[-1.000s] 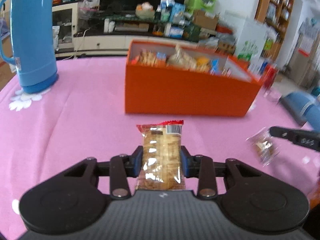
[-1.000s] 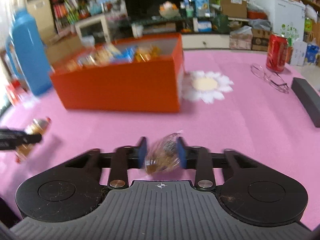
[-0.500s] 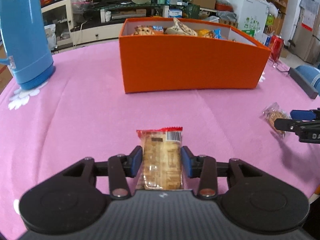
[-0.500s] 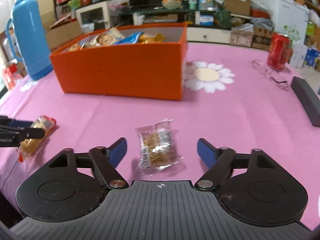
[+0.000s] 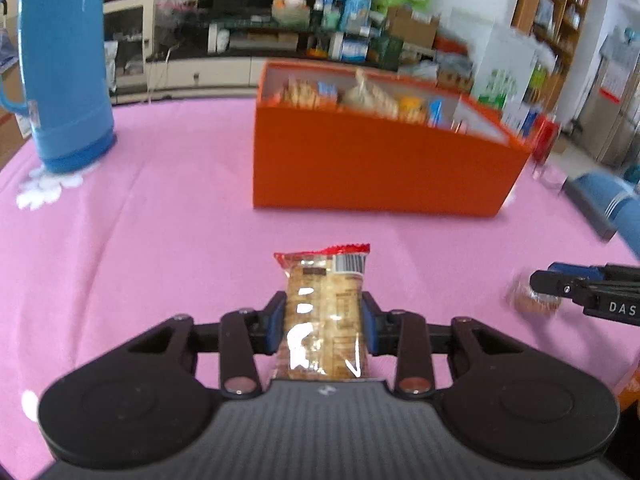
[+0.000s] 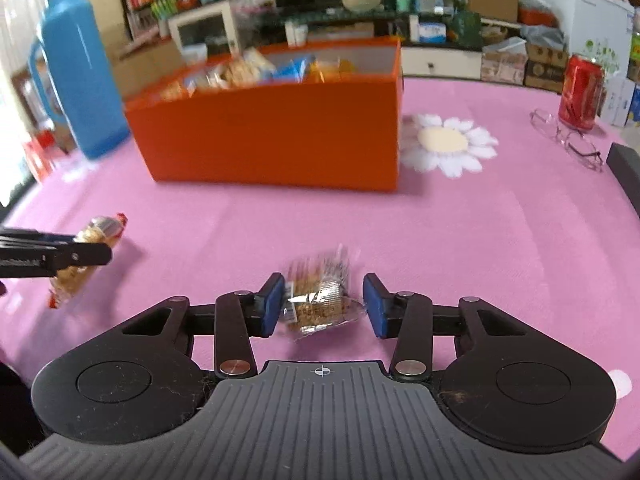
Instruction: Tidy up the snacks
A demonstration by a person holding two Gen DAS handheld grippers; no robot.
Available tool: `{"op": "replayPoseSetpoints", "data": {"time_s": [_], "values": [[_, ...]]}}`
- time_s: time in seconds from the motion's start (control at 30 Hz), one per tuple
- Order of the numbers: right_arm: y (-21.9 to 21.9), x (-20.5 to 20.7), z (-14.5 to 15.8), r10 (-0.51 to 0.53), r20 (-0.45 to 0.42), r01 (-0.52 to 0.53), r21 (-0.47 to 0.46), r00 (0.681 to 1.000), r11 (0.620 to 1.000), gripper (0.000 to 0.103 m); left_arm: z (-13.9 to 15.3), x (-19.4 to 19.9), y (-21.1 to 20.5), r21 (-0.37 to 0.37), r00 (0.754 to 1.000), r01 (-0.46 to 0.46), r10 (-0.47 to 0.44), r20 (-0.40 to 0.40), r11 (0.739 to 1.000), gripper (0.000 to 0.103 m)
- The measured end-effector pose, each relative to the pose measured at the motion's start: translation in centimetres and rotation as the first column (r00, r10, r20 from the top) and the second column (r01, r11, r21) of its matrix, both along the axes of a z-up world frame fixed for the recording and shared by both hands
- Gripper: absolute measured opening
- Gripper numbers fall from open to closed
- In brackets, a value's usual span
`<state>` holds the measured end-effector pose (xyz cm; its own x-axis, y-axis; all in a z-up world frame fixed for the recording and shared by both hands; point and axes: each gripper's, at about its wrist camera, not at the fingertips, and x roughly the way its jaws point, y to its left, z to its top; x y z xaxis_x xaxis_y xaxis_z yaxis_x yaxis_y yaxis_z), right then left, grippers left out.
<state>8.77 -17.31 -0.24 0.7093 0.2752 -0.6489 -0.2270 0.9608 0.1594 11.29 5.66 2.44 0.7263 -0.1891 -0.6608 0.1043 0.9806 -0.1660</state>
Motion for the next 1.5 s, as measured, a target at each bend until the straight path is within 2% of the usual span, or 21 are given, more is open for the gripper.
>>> {"op": "replayPoseSetpoints", "data": {"time_s": [0.03, 0.07, 0.1, 0.17, 0.23, 0.27, 0.33, 0.4, 0.47, 0.53, 0.67, 0.73, 0.87, 1.03, 1.13, 1.2, 1.23, 1.3, 1.37, 1.5], "values": [[-0.1, -0.3, 0.6, 0.0, 0.017, -0.001, 0.028, 1.0, 1.0, 0.017, 0.5, -0.1, 0.1, -0.023, 1.0, 0.004, -0.003, 0.016, 1.0, 0.035], [-0.1, -0.6, 1.2, 0.004, 0.03, -0.006, 0.051, 1.0, 0.999, 0.0, 0.8, 0.0, 0.2, -0.041, 1.0, 0.008, -0.007, 0.024, 0.999, 0.035], [0.0, -0.7, 1.7, 0.011, 0.041, -0.013, 0.058, 0.999, 0.998, 0.0, 0.9, 0.2, 0.1, -0.051, 1.0, 0.013, -0.011, 0.027, 0.999, 0.035], [0.4, -0.4, 2.0, 0.026, 0.038, -0.028, 0.041, 0.999, 0.999, 0.0, 0.3, 0.6, -0.3, -0.019, 1.0, 0.018, -0.018, 0.008, 1.0, 0.035], [0.8, 0.3, 0.8, 0.03, -0.023, -0.03, -0.005, 0.999, 1.0, 0.0, -0.6, 0.9, -1.0, 0.028, 0.999, 0.03, -0.03, -0.029, 0.999, 0.035], [0.8, 0.5, 0.1, 0.033, -0.049, -0.033, -0.013, 0.998, 0.999, 0.014, -1.0, 1.0, -1.1, 0.044, 0.998, 0.04, -0.038, -0.045, 0.998, 0.035], [0.3, 0.2, -0.4, 0.023, -0.059, -0.021, 0.023, 0.998, 1.0, 0.032, -1.5, 1.0, -1.6, 0.08, 0.997, 0.058, -0.054, -0.058, 0.995, 0.035], [-0.2, 0.0, 0.0, 0.021, -0.06, -0.018, 0.043, 0.998, 0.999, 0.041, -1.6, 0.9, -1.5, 0.098, 0.997, 0.061, -0.055, -0.061, 0.993, 0.036], [-0.4, -0.8, 0.5, 0.023, -0.04, -0.022, 0.022, 0.999, 1.0, 0.058, -1.8, 1.0, -1.1, 0.086, 0.996, 0.054, -0.048, -0.071, 0.995, 0.036], [-0.1, -1.7, 0.6, 0.057, -0.053, -0.058, -0.015, 0.997, 0.998, 0.066, -2.0, 1.2, -0.9, 0.079, 0.996, 0.045, -0.039, -0.079, 0.996, 0.036], [1.1, -4.0, 0.4, 0.09, -0.062, -0.094, -0.06, 0.994, 0.994, 0.066, -2.2, 1.3, -1.0, 0.087, 0.996, 0.048, -0.041, -0.08, 0.995, 0.037], [2.1, -4.3, -0.1, 0.074, -0.043, -0.079, -0.127, 0.996, 0.989, 0.067, -2.2, 1.2, -1.2, 0.096, 0.996, 0.052, -0.045, -0.077, 0.994, 0.037], [2.8, -3.3, -1.1, 0.06, -0.083, -0.069, -0.119, 0.995, 0.99, 0.061, -2.4, 1.2, -1.6, 0.119, 0.996, 0.054, -0.045, -0.077, 0.991, 0.041], [3.2, -1.9, -1.2, 0.034, -0.071, -0.042, -0.118, 0.997, 0.992, 0.054, -2.5, 1.6, -1.5, 0.105, 0.996, 0.034, -0.025, -0.085, 0.994, 0.043], [3.2, -1.8, -1.5, 0.023, -0.067, -0.031, -0.128, 0.998, 0.991, 0.05, -2.7, 1.7, -1.9, 0.122, 0.996, 0.039, -0.028, -0.089, 0.992, 0.043], [3.6, -2.1, -1.6, 0.037, -0.045, -0.044, -0.162, 0.998, 0.986, 0.038, -2.9, 1.7, -2.0, 0.138, 0.996, 0.046, -0.034, -0.086, 0.989, 0.039], [3.6, -2.3, -1.6, 0.053, -0.031, -0.057, -0.155, 0.998, 0.986, 0.017, -2.9, 1.7, -2.2, 0.152, 0.996, 0.049, -0.037, -0.083, 0.987, 0.035], [3.8, -2.5, -1.5, 0.06, -0.023, -0.063, -0.166, 0.998, 0.984, 0.015, -2.9, 1.6, -2.2, 0.143, 0.996, 0.052, -0.041, -0.077, 0.988, 0.035], [3.5, -2.7, -1.3, 0.058, -0.022, -0.06, -0.147, 0.998, 0.987, 0.013, -2.4, 1.3, -1.8, 0.101, 0.997, 0.054, -0.048, -0.06, 0.993, 0.035], [1.9, -3.0, -0.2, 0.037, -0.018, -0.038, -0.022, 0.999, 0.999, 0.013, -1.5, 1.0, -2.0, 0.099, 0.998, 0.059, -0.058, -0.017, 0.993, 0.035]]}}
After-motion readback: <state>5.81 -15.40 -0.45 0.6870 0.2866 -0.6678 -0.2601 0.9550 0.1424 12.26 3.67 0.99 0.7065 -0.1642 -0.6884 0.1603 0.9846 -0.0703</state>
